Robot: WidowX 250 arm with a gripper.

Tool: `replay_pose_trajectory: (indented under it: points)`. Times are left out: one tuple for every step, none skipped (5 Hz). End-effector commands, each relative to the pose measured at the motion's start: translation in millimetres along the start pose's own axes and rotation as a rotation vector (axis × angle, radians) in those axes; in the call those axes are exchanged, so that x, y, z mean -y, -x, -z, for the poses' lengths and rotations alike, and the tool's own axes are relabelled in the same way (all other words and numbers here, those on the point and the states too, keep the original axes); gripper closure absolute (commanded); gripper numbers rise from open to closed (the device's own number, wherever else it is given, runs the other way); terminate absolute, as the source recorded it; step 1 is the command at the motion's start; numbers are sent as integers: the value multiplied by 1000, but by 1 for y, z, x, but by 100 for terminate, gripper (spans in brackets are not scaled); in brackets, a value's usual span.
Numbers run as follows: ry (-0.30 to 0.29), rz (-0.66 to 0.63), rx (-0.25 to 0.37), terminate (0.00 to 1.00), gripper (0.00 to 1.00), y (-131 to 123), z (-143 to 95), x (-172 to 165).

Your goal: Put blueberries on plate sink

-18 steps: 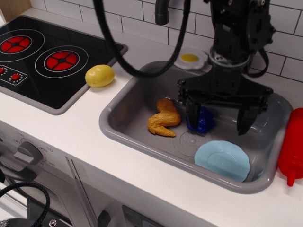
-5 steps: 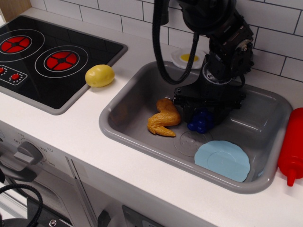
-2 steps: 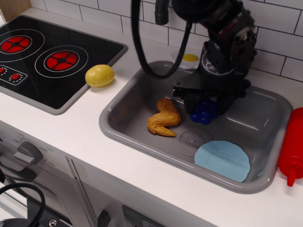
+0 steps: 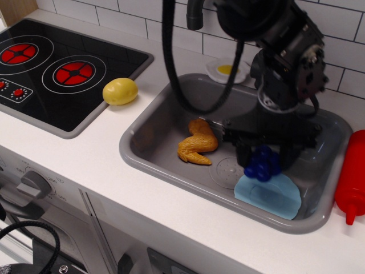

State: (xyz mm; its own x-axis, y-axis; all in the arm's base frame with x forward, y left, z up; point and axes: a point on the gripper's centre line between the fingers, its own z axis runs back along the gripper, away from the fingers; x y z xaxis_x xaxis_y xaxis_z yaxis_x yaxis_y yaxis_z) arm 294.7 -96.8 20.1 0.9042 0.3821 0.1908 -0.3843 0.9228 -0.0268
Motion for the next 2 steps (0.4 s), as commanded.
replay_pose_trajectory:
  points:
    - [26,30,20,0,100,10,-7,7]
    - [26,8,3,0,0,9,-8,4]
